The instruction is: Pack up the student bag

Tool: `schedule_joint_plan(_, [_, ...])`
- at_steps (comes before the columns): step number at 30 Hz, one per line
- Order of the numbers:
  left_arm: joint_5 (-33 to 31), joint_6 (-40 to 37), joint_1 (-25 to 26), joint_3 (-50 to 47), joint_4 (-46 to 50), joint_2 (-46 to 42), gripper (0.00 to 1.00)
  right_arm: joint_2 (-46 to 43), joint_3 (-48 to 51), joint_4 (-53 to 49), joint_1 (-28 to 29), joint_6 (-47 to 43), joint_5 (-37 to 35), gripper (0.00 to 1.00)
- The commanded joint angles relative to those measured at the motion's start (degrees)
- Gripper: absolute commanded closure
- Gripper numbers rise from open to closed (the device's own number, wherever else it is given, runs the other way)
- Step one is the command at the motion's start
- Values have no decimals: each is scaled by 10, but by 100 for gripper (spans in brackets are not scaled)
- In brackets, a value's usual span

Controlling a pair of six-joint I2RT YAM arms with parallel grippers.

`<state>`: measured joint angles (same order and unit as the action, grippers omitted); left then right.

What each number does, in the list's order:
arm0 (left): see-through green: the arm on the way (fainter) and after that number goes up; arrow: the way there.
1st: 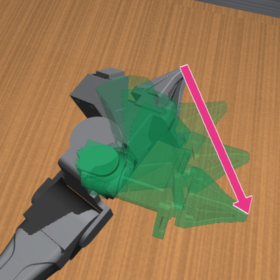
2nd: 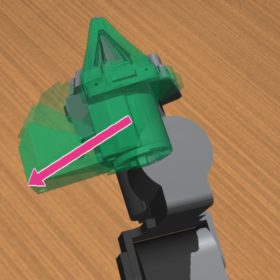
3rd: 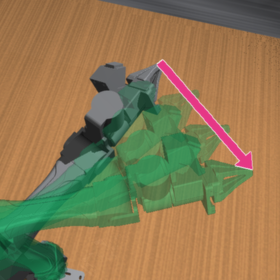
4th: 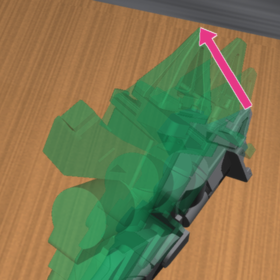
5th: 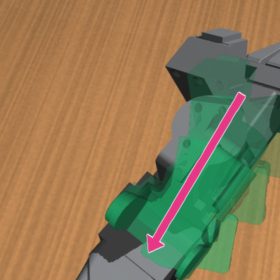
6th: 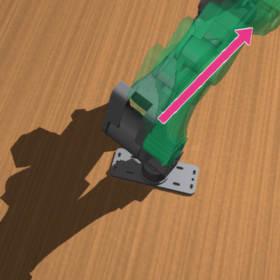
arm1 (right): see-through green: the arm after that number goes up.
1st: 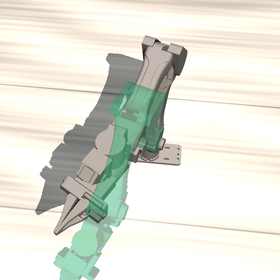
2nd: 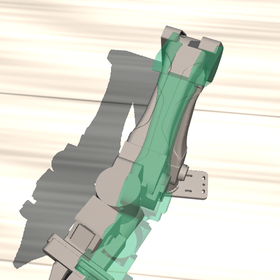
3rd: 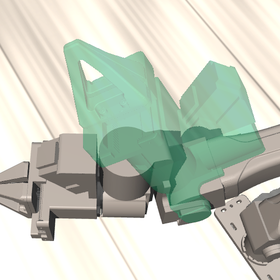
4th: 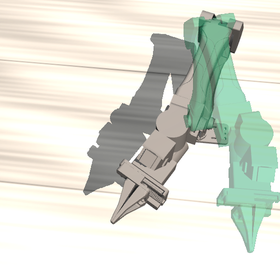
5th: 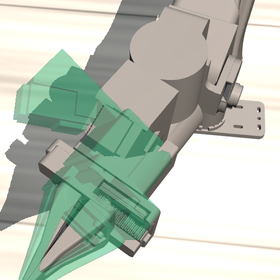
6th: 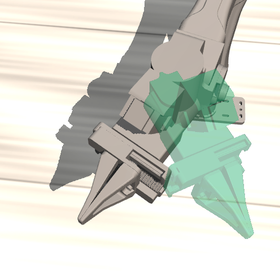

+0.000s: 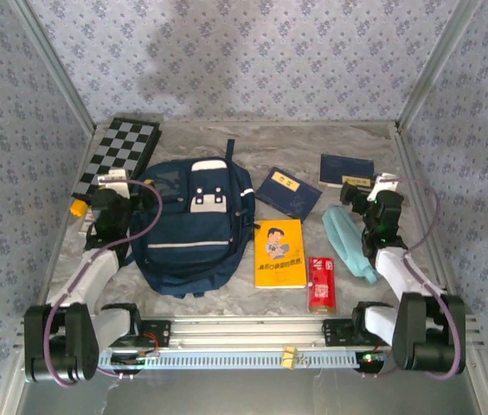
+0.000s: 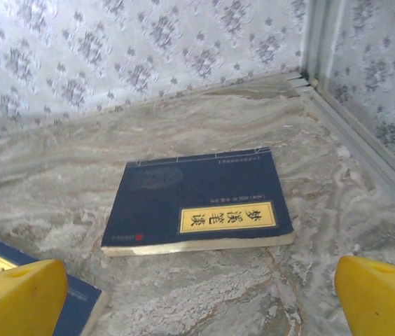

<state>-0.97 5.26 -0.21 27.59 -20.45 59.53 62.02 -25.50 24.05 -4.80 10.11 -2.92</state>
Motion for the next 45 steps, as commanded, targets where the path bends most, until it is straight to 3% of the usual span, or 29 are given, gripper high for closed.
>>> schedule_joint_plan(1, [35,46,3,19,85,-50,0,-47,-32,-124,-15,52,11,0])
schedule_joint_plan(5, [4,176,-3,18,120,-112,0,-79,-15,-150,-35,152,24,0])
schedule_joint_plan(9, [-70,268,-8,2,177,-162,0,-75,-60,-256,-40,170,61,0])
schedule_joint_plan(12, [-38,299,-17,12,223,-182,0,-76,-77,-302,-28,162,100,0])
schedule_joint_plan(17, [23,318,-16,48,314,-178,0,-84,-112,-384,66,153,35,0])
schedule_joint_plan(21, [78,324,0,74,378,-174,0,-67,-141,-432,128,180,45,0])
schedule_joint_plan(25, [74,330,43,92,454,-170,0,-32,-171,-459,209,207,42,0])
schedule_joint_plan(29, [86,332,73,99,516,-159,0,30,-218,-482,299,240,23,0])
schedule_joint_plan(35, [122,341,76,89,575,-143,0,154,-308,-508,400,254,0,0])
schedule_joint_plan(41, [151,366,77,60,576,-148,0,296,-419,-536,446,269,-4,0])
schedule_joint_plan(45, [162,385,78,43,577,-158,0,367,-483,-546,448,286,-2,0])
